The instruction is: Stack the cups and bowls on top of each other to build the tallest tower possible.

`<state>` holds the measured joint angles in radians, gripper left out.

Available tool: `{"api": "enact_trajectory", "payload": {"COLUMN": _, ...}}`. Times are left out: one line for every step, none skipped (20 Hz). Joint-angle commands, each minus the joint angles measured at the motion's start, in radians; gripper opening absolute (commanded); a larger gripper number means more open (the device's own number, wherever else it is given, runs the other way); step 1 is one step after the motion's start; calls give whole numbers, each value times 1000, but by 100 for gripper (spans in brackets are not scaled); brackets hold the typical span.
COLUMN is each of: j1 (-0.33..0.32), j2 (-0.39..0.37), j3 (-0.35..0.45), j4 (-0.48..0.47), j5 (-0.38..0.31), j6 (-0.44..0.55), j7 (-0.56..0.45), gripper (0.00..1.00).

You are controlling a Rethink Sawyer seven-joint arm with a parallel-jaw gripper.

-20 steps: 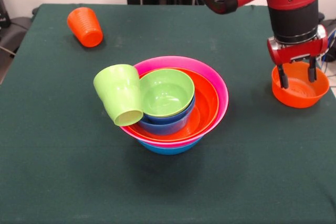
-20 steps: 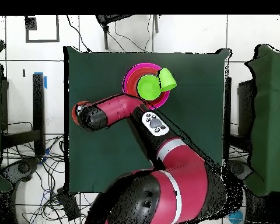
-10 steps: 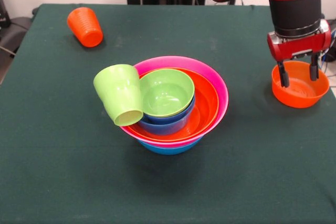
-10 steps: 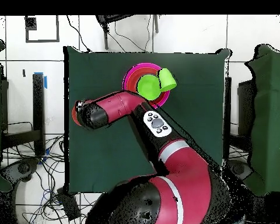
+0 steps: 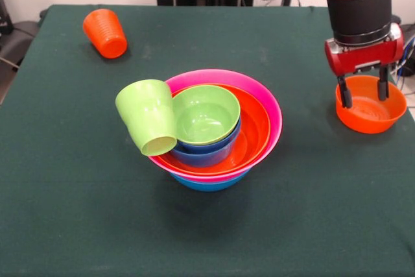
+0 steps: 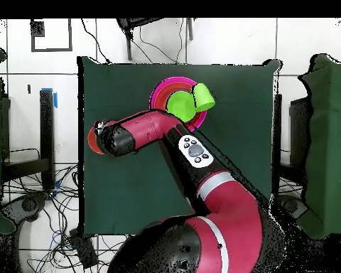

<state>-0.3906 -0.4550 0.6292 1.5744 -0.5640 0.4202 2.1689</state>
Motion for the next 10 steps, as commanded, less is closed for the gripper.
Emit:
{"api": "enact_trajectory", "payload": {"j1": -19, "j2": 39, "j3": -28, "j4": 16, "j5": -32, "j6": -3, "j7": -50, "gripper": 100}}
{"api": "enact_trajectory", "payload": {"j1": -24, "j2": 44, "j3": -23, "j4": 16, "j5": -32, "j6": -5, "j7": -55, "gripper": 100}}
{"api": "enact_trajectory", "payload": {"j1": -24, "j2": 48, "j3": -23, "j4": 14, "j5": -34, "j6": -10, "j7": -53, "gripper": 100}}
{"api": "enact_trajectory", "payload": {"j1": -26, "j2": 52, "j3": -25, "j4": 14, "j5": -38, "j6": -19, "j7": -52, "gripper": 100}}
{"api": "enact_trajectory", "payload": {"j1": -28, "j2": 54, "j3": -26, "j4": 15, "j5": -43, "j6": -21, "j7": -55, "gripper": 100}}
{"api": "enact_trajectory", "payload": {"j1": -31, "j2": 55, "j3": -27, "j4": 15, "j5": -47, "j6": -23, "j7": -58, "gripper": 100}}
{"api": "enact_trajectory", "payload": {"j1": -35, "j2": 55, "j3": -26, "j4": 18, "j5": -48, "j6": -23, "j7": -61, "gripper": 100}}
{"api": "enact_trajectory", "payload": {"j1": -39, "j2": 54, "j3": -25, "j4": 21, "j5": -49, "j6": -22, "j7": -64, "gripper": 100}}
{"api": "enact_trajectory", "payload": {"j1": -42, "j2": 54, "j3": -24, "j4": 24, "j5": -50, "j6": -22, "j7": -67, "gripper": 100}}
{"api": "enact_trajectory", "payload": {"j1": -44, "j2": 54, "j3": -22, "j4": 24, "j5": -51, "j6": -21, "j7": -70, "gripper": 100}}
